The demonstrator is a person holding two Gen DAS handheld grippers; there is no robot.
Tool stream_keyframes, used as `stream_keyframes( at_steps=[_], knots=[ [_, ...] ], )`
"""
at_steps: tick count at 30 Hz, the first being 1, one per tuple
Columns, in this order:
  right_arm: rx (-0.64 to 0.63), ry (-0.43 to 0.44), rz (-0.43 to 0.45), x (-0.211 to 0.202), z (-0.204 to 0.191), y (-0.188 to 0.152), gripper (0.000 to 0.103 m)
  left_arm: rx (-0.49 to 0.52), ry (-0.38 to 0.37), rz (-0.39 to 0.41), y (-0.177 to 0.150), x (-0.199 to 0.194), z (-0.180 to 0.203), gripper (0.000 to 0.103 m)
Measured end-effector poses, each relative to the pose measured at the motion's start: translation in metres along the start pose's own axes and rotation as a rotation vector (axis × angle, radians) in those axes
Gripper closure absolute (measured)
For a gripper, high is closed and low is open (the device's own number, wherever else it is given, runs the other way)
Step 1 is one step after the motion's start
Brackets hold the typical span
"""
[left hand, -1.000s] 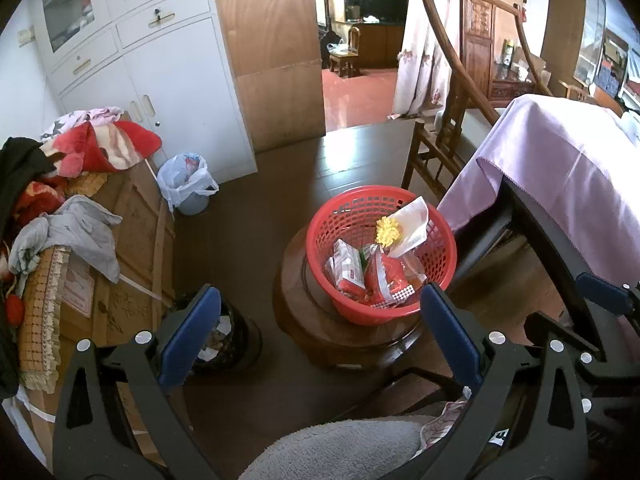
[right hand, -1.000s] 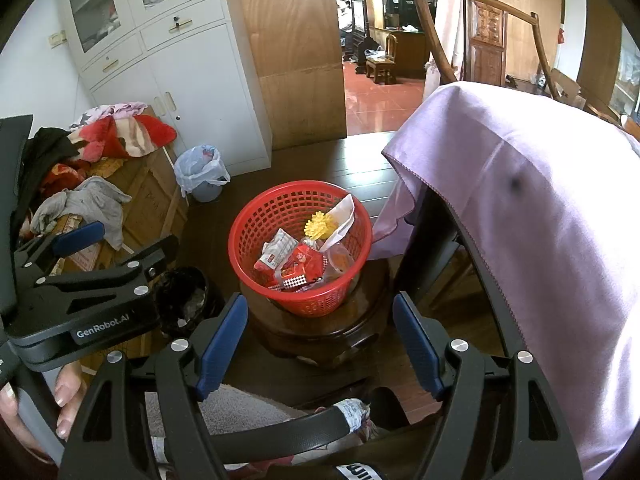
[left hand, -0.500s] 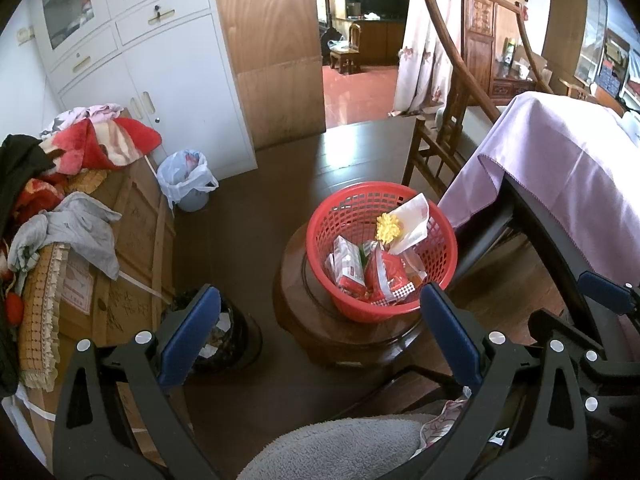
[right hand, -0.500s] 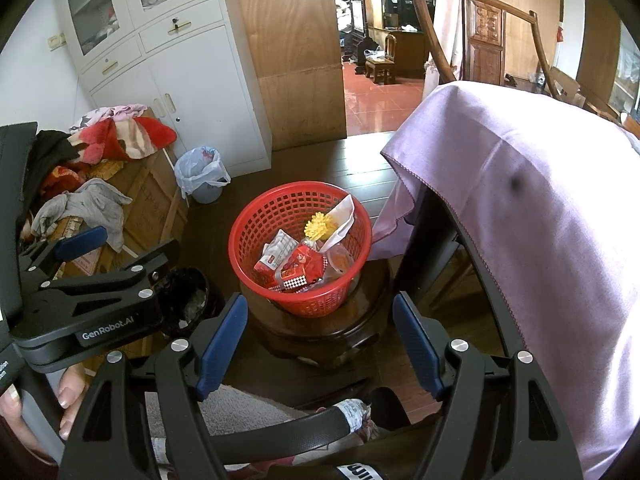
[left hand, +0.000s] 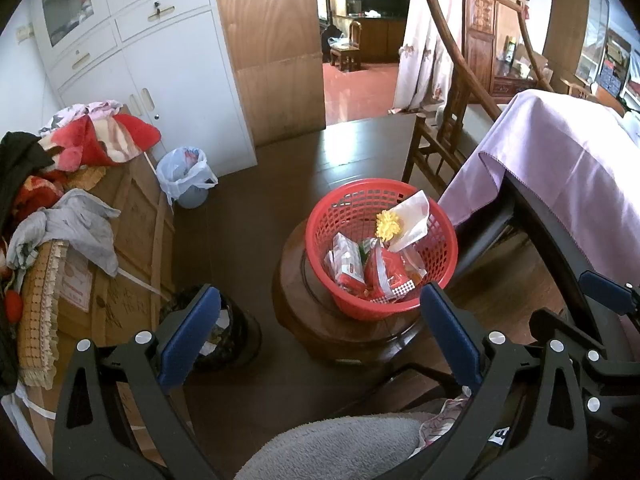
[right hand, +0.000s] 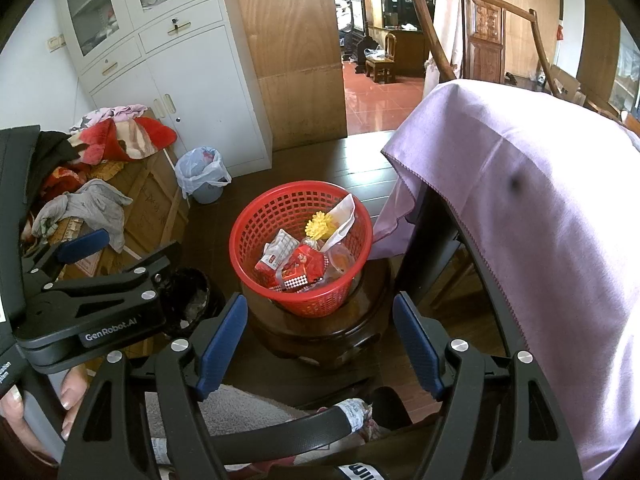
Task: Collect trash
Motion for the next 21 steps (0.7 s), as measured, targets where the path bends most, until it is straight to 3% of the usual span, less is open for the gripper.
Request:
stream_keyframes(
  at_steps=[21],
  knots=[
    [0.003,0.003,0.0,0.0,0.0009,-0.0001,0.029,0.004,0.015,-0.012,-0.0016,0.002,-0.0039,0.007]
  ],
)
Point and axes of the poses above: each gripper's, at about its wrist camera, not at the fingertips, and x roughly the way its jaws point, z to its right, y to its top, the point moved 4 cm from there along x, roughly the way its jaws point, and after that the axes turned 8 degrees about -x, right-handed, at the moved point
